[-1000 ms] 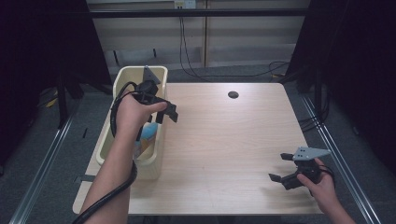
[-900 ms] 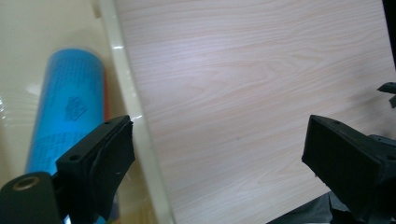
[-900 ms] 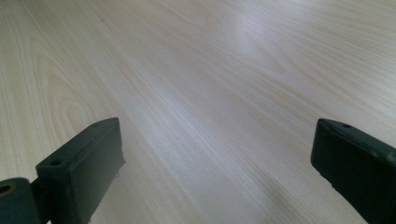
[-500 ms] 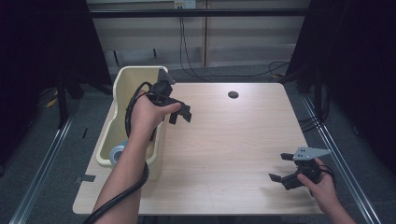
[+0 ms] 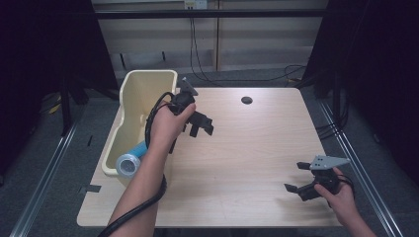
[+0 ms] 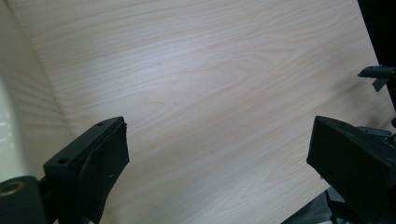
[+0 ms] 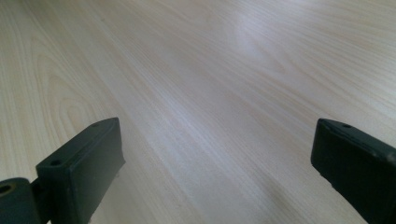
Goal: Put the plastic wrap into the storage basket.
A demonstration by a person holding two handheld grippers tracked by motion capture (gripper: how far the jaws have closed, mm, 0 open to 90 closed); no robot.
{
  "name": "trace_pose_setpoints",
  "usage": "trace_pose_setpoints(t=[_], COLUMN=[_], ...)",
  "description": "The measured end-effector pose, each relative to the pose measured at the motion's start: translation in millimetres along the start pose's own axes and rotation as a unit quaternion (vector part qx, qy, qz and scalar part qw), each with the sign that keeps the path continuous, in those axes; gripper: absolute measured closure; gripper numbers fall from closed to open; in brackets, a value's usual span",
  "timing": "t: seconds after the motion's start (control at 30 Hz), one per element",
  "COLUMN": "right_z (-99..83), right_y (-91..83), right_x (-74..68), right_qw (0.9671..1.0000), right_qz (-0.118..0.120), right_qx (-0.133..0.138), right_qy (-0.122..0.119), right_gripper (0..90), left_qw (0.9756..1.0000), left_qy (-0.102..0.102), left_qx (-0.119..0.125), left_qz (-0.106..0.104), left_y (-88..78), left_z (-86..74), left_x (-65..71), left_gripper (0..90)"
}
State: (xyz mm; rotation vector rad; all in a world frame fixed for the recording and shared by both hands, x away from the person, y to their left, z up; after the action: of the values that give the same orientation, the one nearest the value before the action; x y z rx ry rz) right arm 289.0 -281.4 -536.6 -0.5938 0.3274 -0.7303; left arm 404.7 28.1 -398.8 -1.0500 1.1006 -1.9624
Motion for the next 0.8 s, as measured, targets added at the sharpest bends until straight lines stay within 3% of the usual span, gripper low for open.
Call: trace_pose_setpoints(t=[0.37, 0.8], right_z=[0.0, -0.5], right_y=[0.4, 1.4], right_x=[0.4, 0.4], right_qw=[1.0000, 1.0000], right_qz=[0.000, 0.000], right_qx=[0.000, -0.001], right_qy=[-0.003, -0.005], right_gripper=[2.4, 2.4], left_qw=[0.9999, 0.9996], left_qy=[0.016, 0.028], left_qx=[-0.004, -0.010], left_qz=[0.002, -0.005], left_y=[22.4, 37.0], left_z=[-4.1, -7.4], left_x=[5.4, 14.2], left_gripper=[4.8, 4.7])
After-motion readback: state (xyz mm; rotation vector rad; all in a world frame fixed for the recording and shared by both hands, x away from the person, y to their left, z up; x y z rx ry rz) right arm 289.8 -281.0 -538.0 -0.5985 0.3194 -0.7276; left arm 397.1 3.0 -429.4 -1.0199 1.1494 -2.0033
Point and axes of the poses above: each handheld gripper's, and its own axes: y roughly forward along the jaws, z roughly out of its top, x roughly to its right, the point moved 9 cm from there along y, roughly forward along the jaws
